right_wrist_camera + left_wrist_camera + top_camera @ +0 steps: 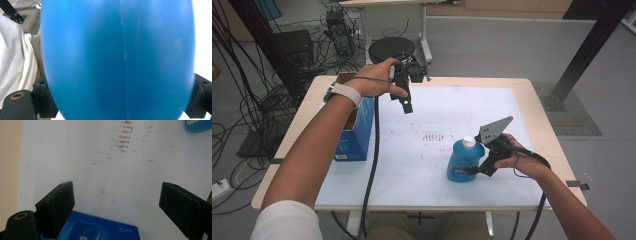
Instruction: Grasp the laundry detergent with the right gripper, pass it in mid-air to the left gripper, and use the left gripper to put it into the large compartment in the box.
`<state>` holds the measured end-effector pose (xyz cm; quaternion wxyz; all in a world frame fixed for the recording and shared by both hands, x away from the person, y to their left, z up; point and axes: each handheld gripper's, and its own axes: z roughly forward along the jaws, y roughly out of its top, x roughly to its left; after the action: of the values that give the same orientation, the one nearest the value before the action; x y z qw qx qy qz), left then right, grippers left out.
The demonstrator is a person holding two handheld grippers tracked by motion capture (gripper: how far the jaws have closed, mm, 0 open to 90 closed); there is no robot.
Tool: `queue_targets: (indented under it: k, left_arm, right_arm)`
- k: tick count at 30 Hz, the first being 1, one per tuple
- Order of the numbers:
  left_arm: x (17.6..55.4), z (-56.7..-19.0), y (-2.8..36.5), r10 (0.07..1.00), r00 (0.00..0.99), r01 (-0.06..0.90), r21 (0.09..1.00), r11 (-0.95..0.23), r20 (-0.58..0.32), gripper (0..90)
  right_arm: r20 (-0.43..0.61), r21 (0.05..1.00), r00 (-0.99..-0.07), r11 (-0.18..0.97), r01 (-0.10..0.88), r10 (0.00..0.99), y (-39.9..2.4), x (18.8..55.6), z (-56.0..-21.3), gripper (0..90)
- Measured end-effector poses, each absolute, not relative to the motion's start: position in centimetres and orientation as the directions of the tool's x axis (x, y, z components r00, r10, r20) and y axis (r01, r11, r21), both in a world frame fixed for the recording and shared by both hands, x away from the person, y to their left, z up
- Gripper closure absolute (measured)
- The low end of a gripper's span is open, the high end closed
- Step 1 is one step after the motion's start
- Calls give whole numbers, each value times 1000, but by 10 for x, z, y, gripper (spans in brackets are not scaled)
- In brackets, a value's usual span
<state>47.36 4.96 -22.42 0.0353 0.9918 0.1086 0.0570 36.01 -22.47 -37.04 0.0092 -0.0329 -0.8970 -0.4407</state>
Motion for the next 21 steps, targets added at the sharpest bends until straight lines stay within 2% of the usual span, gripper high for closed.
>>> queue_targets:
  k: [21]
  left_arm:
    - [474,-226,50,221,970,213,83,-974,101,135]
  right_arm:
    - [59,813,-997,578,73,44,-225,360,-377,153]
